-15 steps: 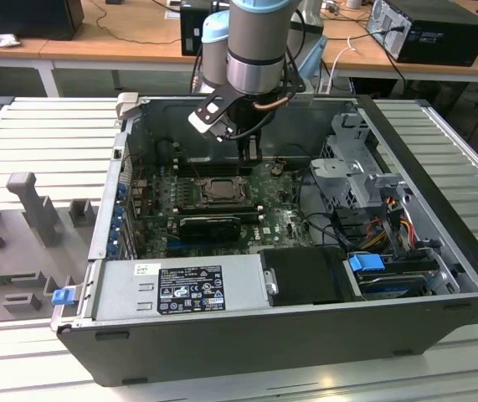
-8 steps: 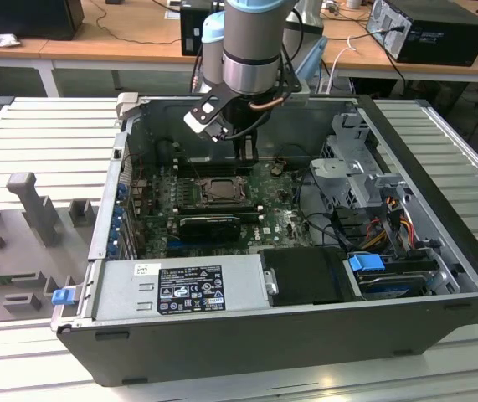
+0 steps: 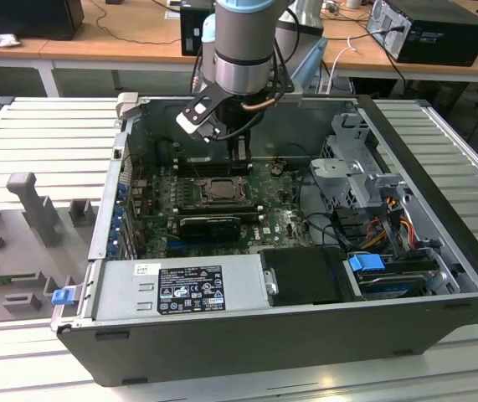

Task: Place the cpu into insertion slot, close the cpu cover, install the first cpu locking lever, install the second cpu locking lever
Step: 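Close the cpu cover, then install the first cpu locking lever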

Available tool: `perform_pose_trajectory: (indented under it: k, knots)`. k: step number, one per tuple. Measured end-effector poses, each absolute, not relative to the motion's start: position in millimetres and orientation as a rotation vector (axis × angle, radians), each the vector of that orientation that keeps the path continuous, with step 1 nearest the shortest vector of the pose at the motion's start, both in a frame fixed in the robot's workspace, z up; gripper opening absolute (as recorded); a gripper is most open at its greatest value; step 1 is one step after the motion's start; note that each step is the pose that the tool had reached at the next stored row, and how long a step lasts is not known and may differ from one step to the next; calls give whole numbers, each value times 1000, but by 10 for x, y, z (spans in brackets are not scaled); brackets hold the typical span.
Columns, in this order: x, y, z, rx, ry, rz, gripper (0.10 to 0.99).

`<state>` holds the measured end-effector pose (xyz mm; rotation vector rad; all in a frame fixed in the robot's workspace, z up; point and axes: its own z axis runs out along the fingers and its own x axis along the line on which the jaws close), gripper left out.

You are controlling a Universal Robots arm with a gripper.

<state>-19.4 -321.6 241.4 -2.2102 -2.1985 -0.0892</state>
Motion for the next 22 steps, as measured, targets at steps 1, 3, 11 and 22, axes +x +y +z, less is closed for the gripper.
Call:
perform_pose_trajectory:
  k: [1,3,11,22]
  knots:
    - [-207,-3216,2410,-2210,-2199,-89,106]
    - [-237,-3216,2403,-2210,-2199,-89,106]
    - [-373,-3219,2383,-2210,-2199,-89,106]
    - [-442,-3219,2387,-2210,-2199,-89,106]
